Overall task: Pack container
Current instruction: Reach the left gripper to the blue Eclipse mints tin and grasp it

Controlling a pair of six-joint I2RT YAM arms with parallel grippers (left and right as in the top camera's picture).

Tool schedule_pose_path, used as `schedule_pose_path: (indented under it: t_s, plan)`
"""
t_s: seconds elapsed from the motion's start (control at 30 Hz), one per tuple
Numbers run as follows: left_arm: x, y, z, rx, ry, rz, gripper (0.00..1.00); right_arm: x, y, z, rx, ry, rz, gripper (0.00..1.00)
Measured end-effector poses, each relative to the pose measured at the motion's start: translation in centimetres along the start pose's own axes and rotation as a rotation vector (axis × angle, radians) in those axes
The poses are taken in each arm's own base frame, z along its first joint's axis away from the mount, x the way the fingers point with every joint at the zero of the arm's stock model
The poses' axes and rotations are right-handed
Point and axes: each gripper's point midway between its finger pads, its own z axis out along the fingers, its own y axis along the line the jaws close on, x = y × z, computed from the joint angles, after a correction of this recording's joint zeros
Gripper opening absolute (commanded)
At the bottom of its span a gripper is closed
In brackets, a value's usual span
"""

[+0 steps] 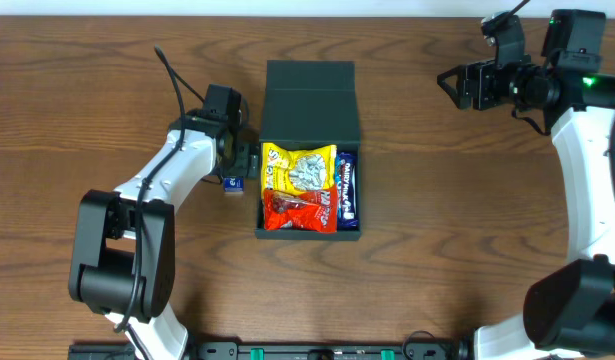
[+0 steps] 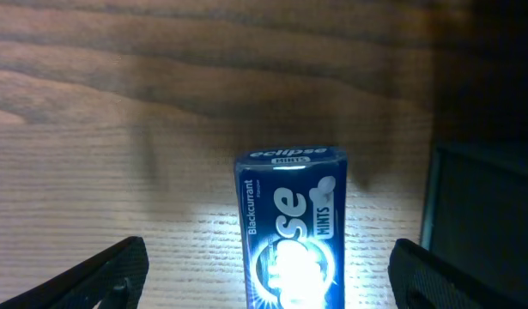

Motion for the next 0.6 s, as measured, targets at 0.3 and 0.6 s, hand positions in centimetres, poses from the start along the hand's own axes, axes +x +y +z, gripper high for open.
schedule_pose_path:
  t_s: [0.3, 0.6]
  plan:
    - [0.1, -0.2, 1.1, 0.016, -0.033, 0.008, 0.76, 0.1, 0.0, 0.0, -0.001, 0.004, 0.003, 0.75]
    - [1.3, -0.1, 2.0, 0.015, -0.018, 0.007, 0.54, 0.1, 0.0, 0.0, -0.001, 0.005, 0.004, 0.76]
